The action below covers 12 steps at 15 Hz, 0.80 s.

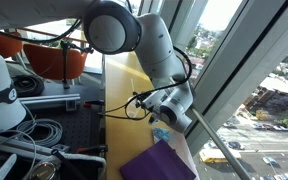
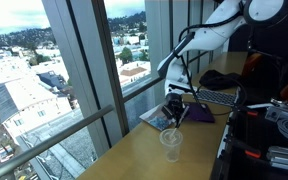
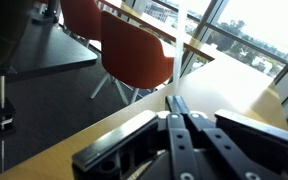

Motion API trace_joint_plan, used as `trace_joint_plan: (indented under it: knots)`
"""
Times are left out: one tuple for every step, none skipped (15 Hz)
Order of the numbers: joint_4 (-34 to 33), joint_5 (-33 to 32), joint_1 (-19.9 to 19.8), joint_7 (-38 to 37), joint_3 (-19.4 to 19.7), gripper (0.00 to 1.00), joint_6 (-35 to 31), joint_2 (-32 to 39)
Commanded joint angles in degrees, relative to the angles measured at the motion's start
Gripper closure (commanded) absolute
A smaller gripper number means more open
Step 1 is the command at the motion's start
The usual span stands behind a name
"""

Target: Lift the straw from the table and put it in the cup

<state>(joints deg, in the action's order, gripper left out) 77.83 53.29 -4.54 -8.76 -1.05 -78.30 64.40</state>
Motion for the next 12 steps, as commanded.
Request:
trace_joint_plan:
  knots:
    - [-3.62, 1.44, -1.36, -1.21, -1.01, 1.0, 2.68, 2.43]
    - [-4.33, 1.57, -1.56, -1.47, -1.03, 1.0, 3.01, 2.93]
    - [-4.9, 1.66, -1.67, -1.63, -1.02, 1.0, 3.15, 3.33]
    - [-5.56, 1.78, -1.84, -1.91, -1.02, 0.99, 3.31, 3.82]
    - [-6.17, 1.91, -1.98, -2.16, -1.04, 0.93, 3.34, 4.28]
    - [-6.68, 2.03, -2.08, -2.38, -1.07, 0.74, 3.28, 4.66]
    - [-7.11, 2.24, -2.14, -2.62, -1.14, 0.74, 3.12, 5.05]
    - [-7.47, 2.43, -2.18, -2.84, -1.26, 0.7, 3.04, 5.36]
    - [-7.8, 2.68, -2.23, -3.04, -1.38, 0.65, 2.98, 5.67]
    - [-7.9, 2.98, -2.19, -3.18, -1.55, 0.57, 2.89, 5.77]
    - [-8.02, 3.24, -2.15, -3.27, -1.7, 0.51, 2.92, 5.84]
    - [-8.2, 3.64, -2.07, -3.38, -1.86, 0.44, 2.93, 5.9]
